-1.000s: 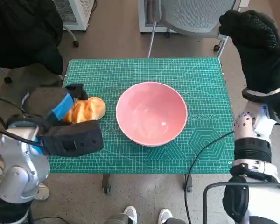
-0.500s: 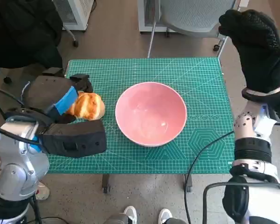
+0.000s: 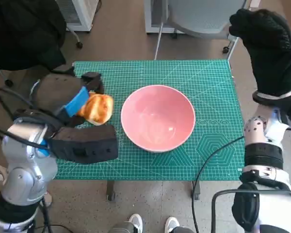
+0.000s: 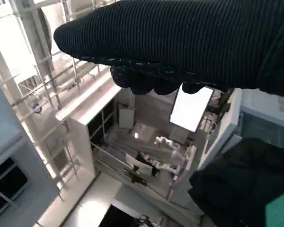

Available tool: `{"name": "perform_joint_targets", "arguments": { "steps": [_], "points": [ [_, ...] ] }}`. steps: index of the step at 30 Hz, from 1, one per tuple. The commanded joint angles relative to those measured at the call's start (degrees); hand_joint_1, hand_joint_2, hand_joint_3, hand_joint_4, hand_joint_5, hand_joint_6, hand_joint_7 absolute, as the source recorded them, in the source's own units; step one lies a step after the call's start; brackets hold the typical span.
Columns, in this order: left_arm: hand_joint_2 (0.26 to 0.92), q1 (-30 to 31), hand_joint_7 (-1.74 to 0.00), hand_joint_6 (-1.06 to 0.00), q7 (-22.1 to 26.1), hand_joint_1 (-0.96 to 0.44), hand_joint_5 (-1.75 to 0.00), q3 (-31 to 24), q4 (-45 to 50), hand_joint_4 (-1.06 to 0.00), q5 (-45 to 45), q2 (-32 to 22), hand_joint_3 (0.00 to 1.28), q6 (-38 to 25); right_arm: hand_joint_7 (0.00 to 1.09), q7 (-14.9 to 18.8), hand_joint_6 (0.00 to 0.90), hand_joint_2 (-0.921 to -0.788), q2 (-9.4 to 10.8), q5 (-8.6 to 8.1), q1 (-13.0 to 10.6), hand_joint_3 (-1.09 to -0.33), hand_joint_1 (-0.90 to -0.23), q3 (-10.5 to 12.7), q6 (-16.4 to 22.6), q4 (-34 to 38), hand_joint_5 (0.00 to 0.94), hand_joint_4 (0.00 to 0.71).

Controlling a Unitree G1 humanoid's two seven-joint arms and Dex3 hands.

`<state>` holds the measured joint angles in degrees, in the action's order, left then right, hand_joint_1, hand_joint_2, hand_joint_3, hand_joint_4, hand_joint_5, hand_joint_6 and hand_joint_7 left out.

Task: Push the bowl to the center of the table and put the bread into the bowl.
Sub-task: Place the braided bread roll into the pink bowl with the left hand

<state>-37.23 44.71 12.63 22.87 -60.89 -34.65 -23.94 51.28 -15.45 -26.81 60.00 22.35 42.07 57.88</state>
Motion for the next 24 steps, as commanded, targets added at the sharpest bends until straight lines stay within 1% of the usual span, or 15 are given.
{"name": "perform_joint_targets", "arguments": {
  "steps": [1,3,5,8,11,13,14,15,16,17,18,20,22,24],
  "points": [
    [0.748,-4.78,-1.10,-0.60,0.97,0.00,-1.54,2.39,-2.26,-0.55,-1.90,2.91,0.47,0.07,0.00,0.06,0.303,-0.921,0.07,-0.03,-0.77,-0.761,-0.786,0.03,-0.36,-0.02,0.001,0.233],
    [0.843,-6.47,-1.09,-0.57,1.00,0.01,-1.50,3.64,-4.17,-0.55,-2.60,4.41,0.32,-0.09,0.00,0.06,0.303,-0.921,0.05,-0.04,-0.79,-0.761,-0.786,0.03,-0.40,-0.06,0.001,0.234],
    [0.881,-7.39,-1.09,-0.55,0.36,0.01,-1.49,4.50,-5.51,-0.55,-2.83,5.72,0.25,0.19,0.00,0.05,0.305,-0.921,0.02,-0.06,-0.82,-0.761,-0.786,0.04,-0.47,-0.11,0.001,0.234],
    [0.908,-8.18,-1.09,-0.54,-0.33,0.01,-1.49,5.14,-6.77,-0.55,-3.05,6.94,0.21,0.57,0.01,0.06,0.306,-0.921,-0.01,-0.06,-0.86,-0.761,-0.785,0.03,-0.50,-0.18,0.001,0.235],
    [0.916,-9.86,-1.27,-0.49,-1.44,0.00,-1.42,6.45,-9.32,-0.49,-3.08,9.05,0.22,0.90,0.01,0.05,0.307,-0.921,-0.09,-0.03,-0.91,-0.761,-0.785,0.02,-0.48,-0.25,0.000,0.234],
    [0.918,-10.50,-1.31,-0.48,-1.60,0.00,-1.41,6.75,-10.17,-0.48,-3.09,9.80,0.23,0.89,0.01,0.06,0.308,-0.921,-0.13,-0.02,-0.94,-0.761,-0.785,0.03,-0.50,-0.26,0.000,0.233],
    [0.919,-12.04,-1.34,-0.47,-1.62,0.00,-1.41,7.61,-12.29,-0.46,-3.15,11.39,0.24,0.45,0.01,0.09,0.308,-0.921,-0.25,-0.01,-1.07,-0.761,-0.785,0.05,-0.45,-0.39,0.000,0.234],
    [0.914,-13.67,-1.19,-0.41,-1.47,0.07,-1.45,8.60,-14.46,-0.44,-3.21,13.06,0.27,0.02,0.01,0.08,0.308,-0.921,-0.39,0.01,-1.22,-0.761,-0.785,0.07,-0.38,-0.53,0.000,0.234],
    [0.840,-14.80,-0.83,-0.36,-1.38,0.18,-1.55,9.27,-15.97,-0.40,-3.27,14.21,0.46,-0.28,0.01,0.07,0.308,-0.921,-0.48,0.03,-1.32,-0.761,-0.785,0.08,-0.34,-0.63,0.000,0.233],
    [0.778,-16.07,-0.57,-0.35,-1.34,0.25,-1.62,9.93,-17.73,-0.38,-2.97,15.27,0.60,-0.19,0.01,0.03,0.308,-0.921,-0.60,0.03,-1.42,-0.762,-0.785,0.11,-0.34,-0.75,0.000,0.233],
    [0.740,-16.78,-0.42,-0.39,-1.34,0.29,-1.67,10.27,-18.73,-0.37,-2.74,15.81,0.69,-0.06,0.01,-0.01,0.308,-0.921,-0.67,0.02,-1.47,-0.762,-0.784,0.14,-0.36,-0.81,0.000,0.231],
    [0.708,-17.49,-0.29,-0.42,-1.43,0.33,-1.71,10.58,-19.77,-0.36,-2.53,16.30,0.76,0.03,0.01,-0.03,0.308,-0.921,-0.71,0.01,-1.55,-0.762,-0.784,0.15,-0.40,-0.93,0.000,0.229],
    [0.692,-18.06,-0.22,-0.43,-1.81,0.35,-1.73,10.85,-20.80,-0.35,-2.29,16.65,0.80,0.34,0.00,-0.04,0.308,-0.921,-0.75,0.00,-1.63,-0.762,-0.784,0.15,-0.41,-1.03,0.000,0.228],
    [0.693,-20.05,-0.24,-0.52,-3.13,0.36,-1.72,11.48,-25.01,-0.35,-0.75,17.98,0.80,1.80,0.00,-0.08,0.308,-0.921,-0.92,0.02,-1.88,-0.763,-0.784,0.16,-0.32,-1.34,0.000,0.227]
  ]
}}
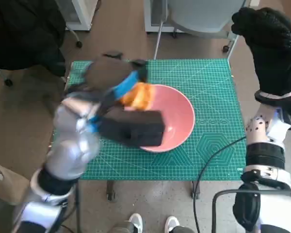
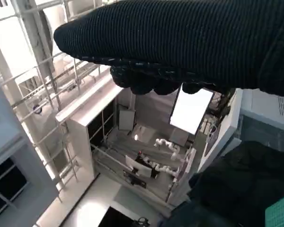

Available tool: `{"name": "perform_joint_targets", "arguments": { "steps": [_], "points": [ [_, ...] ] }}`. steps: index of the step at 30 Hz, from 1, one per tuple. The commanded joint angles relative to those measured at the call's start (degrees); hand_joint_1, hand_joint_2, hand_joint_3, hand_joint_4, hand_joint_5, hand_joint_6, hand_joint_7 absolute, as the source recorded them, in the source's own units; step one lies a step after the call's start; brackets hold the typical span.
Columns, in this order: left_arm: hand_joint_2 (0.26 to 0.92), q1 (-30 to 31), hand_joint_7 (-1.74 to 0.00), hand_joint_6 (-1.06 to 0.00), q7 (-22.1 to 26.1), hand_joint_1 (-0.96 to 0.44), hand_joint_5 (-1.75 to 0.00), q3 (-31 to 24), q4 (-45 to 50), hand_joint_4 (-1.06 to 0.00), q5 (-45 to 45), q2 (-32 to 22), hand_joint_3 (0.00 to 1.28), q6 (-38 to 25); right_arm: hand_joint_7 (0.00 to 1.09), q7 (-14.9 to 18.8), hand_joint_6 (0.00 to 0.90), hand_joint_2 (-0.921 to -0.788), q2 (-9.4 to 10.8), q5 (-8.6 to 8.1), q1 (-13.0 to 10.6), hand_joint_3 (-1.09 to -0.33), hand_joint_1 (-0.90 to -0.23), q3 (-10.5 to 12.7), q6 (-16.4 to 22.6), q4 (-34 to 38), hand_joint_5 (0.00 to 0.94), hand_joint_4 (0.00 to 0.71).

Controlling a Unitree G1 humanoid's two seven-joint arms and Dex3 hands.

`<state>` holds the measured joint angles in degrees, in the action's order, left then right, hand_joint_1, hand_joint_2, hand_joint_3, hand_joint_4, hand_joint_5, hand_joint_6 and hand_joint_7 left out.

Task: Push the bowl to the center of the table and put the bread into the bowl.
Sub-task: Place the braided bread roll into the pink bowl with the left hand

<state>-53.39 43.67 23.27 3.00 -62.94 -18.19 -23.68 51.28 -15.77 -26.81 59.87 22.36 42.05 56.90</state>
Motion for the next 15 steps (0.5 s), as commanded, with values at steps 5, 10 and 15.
{"name": "perform_joint_targets", "arguments": {
  "steps": [5,10,15],
  "points": [
    [0.723,-7.25,-0.34,-0.61,-2.09,0.37,-1.65,1.48,-11.50,-0.40,4.20,3.96,0.70,1.96,0.00,-0.25,0.304,-0.921,-0.80,0.20,-2.29,-0.773,-0.780,0.11,-0.01,-0.99,0.000,0.224],
    [0.669,-7.89,-0.19,-0.43,-3.15,0.38,-1.72,2.20,-13.29,-0.37,5.50,4.89,0.83,2.32,0.00,-0.46,0.300,-0.921,-0.99,0.27,-2.50,-0.784,-0.774,0.13,0.14,-1.10,0.000,0.220],
    [0.689,-7.92,-0.09,-0.33,-5.21,0.37,-1.74,3.66,-15.46,-0.34,5.23,4.95,0.82,3.41,0.00,-0.76,0.299,-0.921,-1.07,0.33,-2.79,-0.786,-0.772,0.01,0.09,-1.54,0.000,0.219]
  ]
}}
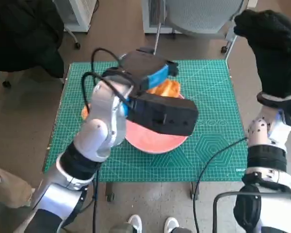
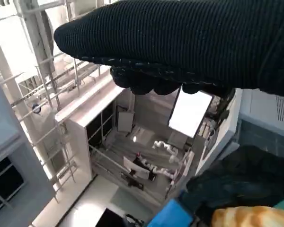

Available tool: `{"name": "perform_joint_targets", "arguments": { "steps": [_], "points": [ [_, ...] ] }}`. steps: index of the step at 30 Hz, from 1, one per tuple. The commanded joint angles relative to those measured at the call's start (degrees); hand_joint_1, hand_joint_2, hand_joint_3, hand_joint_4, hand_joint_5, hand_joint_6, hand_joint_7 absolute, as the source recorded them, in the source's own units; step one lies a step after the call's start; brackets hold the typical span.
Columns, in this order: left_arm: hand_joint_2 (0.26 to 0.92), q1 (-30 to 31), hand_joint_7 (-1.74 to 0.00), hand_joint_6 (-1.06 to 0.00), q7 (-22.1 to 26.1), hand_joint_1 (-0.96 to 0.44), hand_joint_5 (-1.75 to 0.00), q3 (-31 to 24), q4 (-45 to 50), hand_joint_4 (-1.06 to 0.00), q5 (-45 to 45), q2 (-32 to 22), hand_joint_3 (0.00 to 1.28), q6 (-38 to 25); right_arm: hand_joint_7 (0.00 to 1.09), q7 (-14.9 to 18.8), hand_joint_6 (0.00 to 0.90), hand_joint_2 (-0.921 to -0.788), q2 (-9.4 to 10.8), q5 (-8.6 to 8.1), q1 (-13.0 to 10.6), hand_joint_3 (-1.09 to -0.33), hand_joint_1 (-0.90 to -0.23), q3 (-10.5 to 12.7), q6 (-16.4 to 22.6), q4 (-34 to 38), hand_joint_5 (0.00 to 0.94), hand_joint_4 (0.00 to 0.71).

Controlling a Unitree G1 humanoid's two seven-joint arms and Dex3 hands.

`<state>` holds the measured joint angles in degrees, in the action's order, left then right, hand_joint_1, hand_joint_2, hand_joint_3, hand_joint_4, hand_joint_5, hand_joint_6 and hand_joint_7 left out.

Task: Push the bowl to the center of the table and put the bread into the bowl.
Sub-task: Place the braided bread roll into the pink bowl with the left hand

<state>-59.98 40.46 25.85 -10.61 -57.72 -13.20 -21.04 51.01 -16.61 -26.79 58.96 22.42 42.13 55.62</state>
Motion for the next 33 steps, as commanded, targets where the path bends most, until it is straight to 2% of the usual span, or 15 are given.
{"name": "perform_joint_targets", "arguments": {
  "steps": [1,4,11,15,19,28,31,33],
  "points": [
    [0.692,-1.42,-0.09,-0.33,-2.38,0.37,-1.74,1.33,-2.47,-0.34,-0.04,0.03,0.82,0.83,0.00,-0.57,0.299,-0.921,-0.25,0.33,-1.92,-0.785,-0.772,-0.06,-0.04,-0.33,0.000,0.219],
    [0.701,-1.59,-0.07,-0.32,-2.62,0.37,-1.75,1.74,-3.76,-0.33,-0.16,0.43,0.81,-0.03,0.00,-0.79,0.299,-0.921,-0.22,0.34,-2.24,-0.784,-0.774,-0.15,-0.15,-0.88,0.000,0.220],
    [0.707,-2.17,-0.10,-0.39,-2.89,0.37,-1.75,2.38,-5.91,-0.33,-0.33,1.09,0.80,-2.01,0.00,-1.07,0.299,-0.921,-0.23,0.17,-2.45,-0.780,-0.780,-0.23,-0.61,-1.21,0.000,0.219],
    [0.706,-2.37,-0.18,-0.54,-3.79,0.37,-1.75,2.66,-7.79,-0.33,-0.11,1.51,0.80,-2.93,0.00,-1.40,0.297,-0.921,-0.01,0.20,-2.65,-0.769,-0.783,-0.31,-0.62,-1.41,0.000,0.218],
    [0.704,-2.70,-0.21,-0.59,-3.95,0.37,-1.75,2.78,-8.90,-0.33,0.34,1.85,0.80,-3.73,0.00,-1.68,0.297,-0.921,0.10,0.40,-2.79,-0.766,-0.785,-0.51,-0.43,-1.44,0.000,0.217],
    [0.685,-2.97,-0.54,-0.50,-3.45,0.37,-1.75,2.81,-10.53,-0.34,1.39,2.47,0.83,-4.72,0.00,-1.81,0.298,-0.921,0.18,0.36,-2.72,-0.761,-0.791,-0.68,-0.49,-0.99,0.000,0.218],
    [0.662,-3.24,-0.61,-0.45,-2.04,0.38,-1.73,2.69,-10.84,-0.36,2.25,2.55,0.85,-5.07,0.00,-1.76,0.298,-0.921,0.24,0.31,-2.72,-0.759,-0.792,-0.70,-0.51,-0.97,0.001,0.218],
    [0.642,-3.34,-0.58,-0.36,-0.78,0.38,-1.70,2.67,-10.87,-0.40,3.28,2.24,0.85,-4.84,0.00,-1.72,0.298,-0.921,0.28,0.26,-2.76,-0.758,-0.791,-0.72,-0.59,-1.07,0.001,0.218]
  ]
}}
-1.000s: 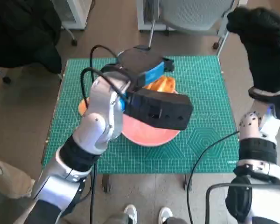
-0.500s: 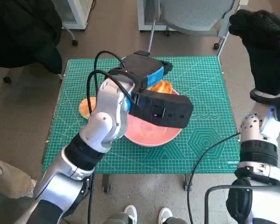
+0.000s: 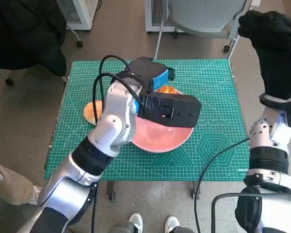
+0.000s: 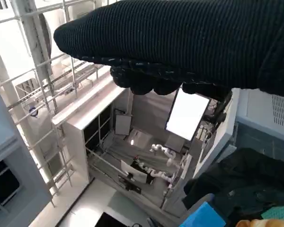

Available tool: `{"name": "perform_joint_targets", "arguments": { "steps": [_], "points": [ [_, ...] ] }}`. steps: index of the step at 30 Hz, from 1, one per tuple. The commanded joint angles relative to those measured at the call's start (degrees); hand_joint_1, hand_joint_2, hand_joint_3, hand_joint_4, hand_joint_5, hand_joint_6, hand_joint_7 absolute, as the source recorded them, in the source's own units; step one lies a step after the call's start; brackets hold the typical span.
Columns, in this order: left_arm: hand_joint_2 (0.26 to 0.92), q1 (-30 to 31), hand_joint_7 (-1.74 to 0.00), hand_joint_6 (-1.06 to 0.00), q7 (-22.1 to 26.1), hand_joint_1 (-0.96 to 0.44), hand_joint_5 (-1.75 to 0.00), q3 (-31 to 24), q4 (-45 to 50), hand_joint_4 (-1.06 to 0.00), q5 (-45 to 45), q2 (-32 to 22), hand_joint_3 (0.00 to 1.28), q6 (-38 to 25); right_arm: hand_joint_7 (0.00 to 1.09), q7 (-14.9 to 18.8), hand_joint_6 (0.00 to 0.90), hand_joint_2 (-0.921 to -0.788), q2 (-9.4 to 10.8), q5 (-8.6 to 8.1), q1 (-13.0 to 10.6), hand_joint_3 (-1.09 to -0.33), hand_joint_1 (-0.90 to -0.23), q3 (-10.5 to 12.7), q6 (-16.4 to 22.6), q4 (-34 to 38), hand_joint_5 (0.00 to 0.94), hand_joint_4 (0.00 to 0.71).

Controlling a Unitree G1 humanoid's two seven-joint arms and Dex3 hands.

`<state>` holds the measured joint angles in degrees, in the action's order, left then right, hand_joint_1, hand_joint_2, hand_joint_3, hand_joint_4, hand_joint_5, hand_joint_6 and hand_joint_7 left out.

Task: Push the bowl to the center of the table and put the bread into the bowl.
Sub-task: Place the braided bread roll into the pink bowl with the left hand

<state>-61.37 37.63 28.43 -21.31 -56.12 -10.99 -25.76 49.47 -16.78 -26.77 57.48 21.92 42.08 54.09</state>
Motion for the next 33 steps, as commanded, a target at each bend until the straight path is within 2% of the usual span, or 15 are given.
{"name": "perform_joint_targets", "arguments": {
  "steps": [1,4,8,10,14,15,16,17,19,20,21,26,33],
  "points": [
    [0.644,-1.98,-0.56,-0.33,2.67,0.38,-1.69,0.10,-0.28,-0.40,2.38,-0.31,0.84,0.53,0.00,-0.13,0.298,-0.921,0.46,0.17,-1.33,-0.758,-0.790,-0.22,-0.59,0.40,0.001,0.218],
    [0.706,-1.84,-0.46,-0.22,3.69,0.37,-1.67,0.18,0.14,-0.38,3.57,-1.29,0.74,1.94,0.00,-0.06,0.298,-0.921,0.42,0.11,-1.43,-0.756,-0.789,-0.21,-0.59,0.30,0.000,0.218],
    [0.866,-1.39,-0.36,-0.16,4.70,0.35,-1.69,0.65,1.74,-0.28,4.03,-2.93,0.53,3.65,0.00,-0.03,0.298,-0.921,0.43,0.11,-1.42,-0.754,-0.789,-0.19,-0.48,0.45,0.000,0.218],
    [0.893,-1.20,-0.35,-0.16,4.75,0.34,-1.69,0.79,2.14,-0.26,4.06,-3.46,0.50,4.31,0.00,0.01,0.298,-0.921,0.43,0.08,-1.41,-0.754,-0.789,-0.15,-0.43,0.51,0.000,0.218],
    [0.915,-0.82,-0.32,-0.14,5.34,0.34,-1.74,1.01,3.22,-0.21,4.06,-4.35,0.50,4.86,0.00,0.04,0.298,-0.921,0.48,0.10,-1.37,-0.753,-0.789,-0.11,-0.27,0.70,0.000,0.219],
    [0.893,-0.74,-0.32,-0.13,5.80,0.28,-1.44,1.01,3.63,-0.16,4.05,-4.46,0.50,4.58,0.00,0.04,0.299,-0.921,0.52,0.14,-1.37,-0.753,-0.789,-0.12,-0.20,0.76,0.001,0.219],
    [0.865,-0.67,-0.30,-0.12,6.12,0.20,-0.95,1.02,3.94,-0.12,4.05,-4.55,0.49,4.38,0.00,0.03,0.299,-0.921,0.54,0.17,-1.37,-0.753,-0.789,-0.13,-0.16,0.79,0.001,0.219],
    [0.850,-0.45,-0.28,-0.12,5.87,0.15,-0.62,0.87,3.85,-0.10,4.05,-4.21,0.48,3.66,0.00,0.07,0.299,-0.921,0.57,0.13,-1.38,-0.753,-0.789,-0.13,-0.23,0.77,0.001,0.219],
    [0.812,-0.16,-0.27,-0.10,5.45,-0.03,-0.32,0.71,3.74,-0.05,4.05,-3.78,0.35,2.79,0.00,0.13,0.299,-0.921,0.59,0.05,-1.44,-0.753,-0.789,-0.13,-0.34,0.67,0.001,0.220],
    [0.806,-0.18,-0.27,-0.10,5.17,-0.06,-0.25,0.54,3.33,-0.04,4.20,-3.40,0.31,2.17,0.00,0.20,0.299,-0.921,0.61,-0.02,-1.43,-0.753,-0.789,-0.10,-0.42,0.68,0.001,0.220],
    [0.779,-0.18,-0.26,-0.09,4.70,-0.24,-0.13,0.28,2.86,-0.02,4.49,-3.07,0.21,1.70,0.00,0.22,0.300,-0.921,0.62,-0.07,-1.43,-0.753,-0.787,-0.09,-0.47,0.64,0.001,0.220],
    [0.762,0.45,-0.24,-0.08,3.29,-0.46,-0.02,0.24,3.17,0.00,5.13,-3.11,0.10,1.06,0.00,0.12,0.301,-0.921,0.67,-0.08,-1.41,-0.751,-0.784,-0.12,-0.60,0.57,0.001,0.220],
    [0.764,0.46,-0.23,-0.08,2.96,-0.51,0.00,0.57,3.34,0.00,5.50,-3.30,0.07,0.80,0.00,0.12,0.302,-0.921,0.69,-0.06,-1.43,-0.751,-0.783,-0.10,-0.62,0.51,0.001,0.220]
  ]
}}
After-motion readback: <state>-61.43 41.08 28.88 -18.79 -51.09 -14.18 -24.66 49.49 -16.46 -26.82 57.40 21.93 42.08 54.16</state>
